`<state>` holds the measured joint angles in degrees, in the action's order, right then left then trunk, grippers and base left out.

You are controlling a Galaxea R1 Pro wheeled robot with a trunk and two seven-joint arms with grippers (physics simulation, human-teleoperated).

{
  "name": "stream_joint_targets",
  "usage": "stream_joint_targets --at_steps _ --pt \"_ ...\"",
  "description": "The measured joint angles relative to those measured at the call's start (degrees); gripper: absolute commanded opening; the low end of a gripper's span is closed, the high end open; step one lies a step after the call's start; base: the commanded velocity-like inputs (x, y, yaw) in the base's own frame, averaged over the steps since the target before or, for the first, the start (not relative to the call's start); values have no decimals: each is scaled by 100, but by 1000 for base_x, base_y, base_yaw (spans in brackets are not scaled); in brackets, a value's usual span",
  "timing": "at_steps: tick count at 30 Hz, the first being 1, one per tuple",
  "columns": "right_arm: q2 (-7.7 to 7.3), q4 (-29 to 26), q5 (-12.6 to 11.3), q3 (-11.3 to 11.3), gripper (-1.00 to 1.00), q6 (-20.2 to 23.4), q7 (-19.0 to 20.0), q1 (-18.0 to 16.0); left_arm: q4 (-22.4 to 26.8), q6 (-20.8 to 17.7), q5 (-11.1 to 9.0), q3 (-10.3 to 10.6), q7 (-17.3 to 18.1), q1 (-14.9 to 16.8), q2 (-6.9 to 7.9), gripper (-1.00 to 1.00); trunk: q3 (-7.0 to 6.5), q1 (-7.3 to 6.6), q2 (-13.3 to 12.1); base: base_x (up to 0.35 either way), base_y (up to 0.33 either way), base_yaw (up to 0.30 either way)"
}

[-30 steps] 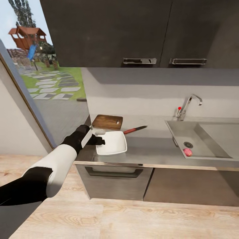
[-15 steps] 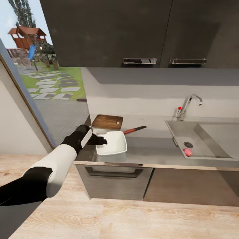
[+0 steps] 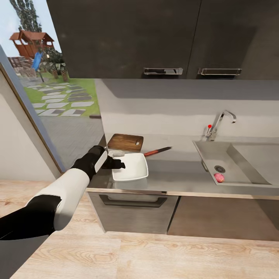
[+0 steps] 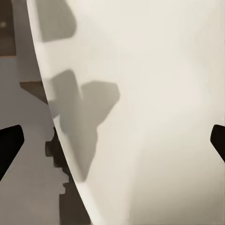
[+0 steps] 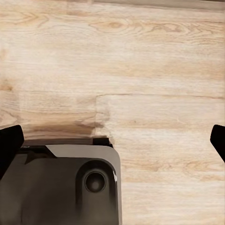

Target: In the kitchen, take the Vidalia onion out of the sink, dice it on the chopping board with the paring knife, put the diced onion into the bowl on the countertop, then place both the paring knife and the chopping board into the sink.

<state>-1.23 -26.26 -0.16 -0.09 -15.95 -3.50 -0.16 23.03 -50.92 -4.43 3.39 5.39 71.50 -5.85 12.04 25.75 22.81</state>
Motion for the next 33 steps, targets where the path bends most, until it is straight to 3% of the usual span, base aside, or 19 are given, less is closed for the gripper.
stream_joint_targets --at_steps 33 --pt "0 0 0 0 100 0 0 0 13 0 3 -5 8 0 44 100 16 0 0 0 11 0"
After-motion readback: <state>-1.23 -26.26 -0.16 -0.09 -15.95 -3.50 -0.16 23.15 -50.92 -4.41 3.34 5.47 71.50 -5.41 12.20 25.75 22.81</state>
